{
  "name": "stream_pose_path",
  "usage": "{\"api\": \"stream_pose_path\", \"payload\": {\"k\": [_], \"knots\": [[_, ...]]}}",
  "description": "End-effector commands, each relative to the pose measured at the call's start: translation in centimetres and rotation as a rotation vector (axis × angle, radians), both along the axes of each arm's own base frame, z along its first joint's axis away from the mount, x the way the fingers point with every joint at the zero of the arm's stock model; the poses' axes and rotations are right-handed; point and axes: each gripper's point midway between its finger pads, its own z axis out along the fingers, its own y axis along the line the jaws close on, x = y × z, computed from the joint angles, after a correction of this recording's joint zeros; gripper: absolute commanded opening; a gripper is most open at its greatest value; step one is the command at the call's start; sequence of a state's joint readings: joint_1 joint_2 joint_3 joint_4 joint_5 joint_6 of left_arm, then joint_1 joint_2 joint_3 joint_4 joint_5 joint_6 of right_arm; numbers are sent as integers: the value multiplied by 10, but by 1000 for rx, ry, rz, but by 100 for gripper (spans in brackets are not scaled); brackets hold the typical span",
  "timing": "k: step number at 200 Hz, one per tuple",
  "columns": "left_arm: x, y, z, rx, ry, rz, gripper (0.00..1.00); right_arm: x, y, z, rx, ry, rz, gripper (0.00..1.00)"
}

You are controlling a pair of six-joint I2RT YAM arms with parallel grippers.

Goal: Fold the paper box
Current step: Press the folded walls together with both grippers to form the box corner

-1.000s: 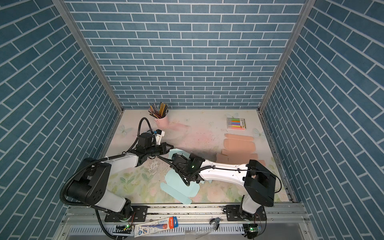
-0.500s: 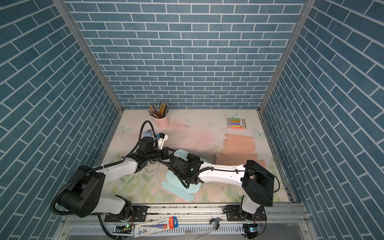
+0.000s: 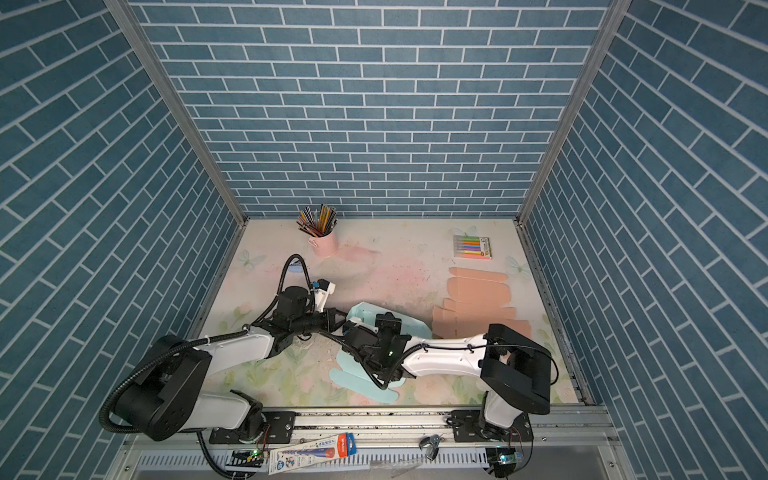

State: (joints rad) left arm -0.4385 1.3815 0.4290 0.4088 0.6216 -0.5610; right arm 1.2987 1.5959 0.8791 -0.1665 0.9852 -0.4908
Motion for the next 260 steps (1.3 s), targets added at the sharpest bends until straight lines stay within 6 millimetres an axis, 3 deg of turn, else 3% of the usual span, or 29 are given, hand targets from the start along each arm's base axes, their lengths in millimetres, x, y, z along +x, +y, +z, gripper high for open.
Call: {"api": "stream_pose_path", "payload": {"k": [1,132,260], "knots": [[-1,-2,12,-30,-74,-5,9,0,5,16,14,-62,20,0],[-29,0,3,-12,-217,-5,40,-10,8,10,18,-92,102,0],[-27,-12,5,75,-438,-46,44,-15,7,7,21,-75,149,0]]}}
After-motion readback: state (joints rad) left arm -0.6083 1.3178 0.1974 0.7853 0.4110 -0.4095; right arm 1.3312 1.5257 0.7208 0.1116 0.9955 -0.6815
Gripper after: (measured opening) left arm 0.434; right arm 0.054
